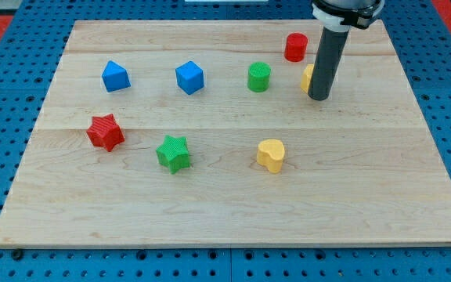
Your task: Move your arm towards the red circle
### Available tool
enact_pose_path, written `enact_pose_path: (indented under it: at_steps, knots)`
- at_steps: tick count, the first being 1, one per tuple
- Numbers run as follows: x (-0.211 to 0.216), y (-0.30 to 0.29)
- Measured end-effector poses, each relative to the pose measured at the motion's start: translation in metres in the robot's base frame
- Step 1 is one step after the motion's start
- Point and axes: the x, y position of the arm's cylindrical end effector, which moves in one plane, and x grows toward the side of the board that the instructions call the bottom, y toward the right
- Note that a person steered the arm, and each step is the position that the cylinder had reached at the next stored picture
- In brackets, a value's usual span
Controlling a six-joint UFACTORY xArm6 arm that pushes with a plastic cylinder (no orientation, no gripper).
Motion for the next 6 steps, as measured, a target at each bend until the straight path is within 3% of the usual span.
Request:
enact_pose_path:
  at_steps: [2,3,4,5,6]
  knots:
    - [-0.009,0.008]
    - [-0.021,0.061]
    - [-0.098,0.075]
    - [-0.157,0.007]
    - [-0.180,-0.082]
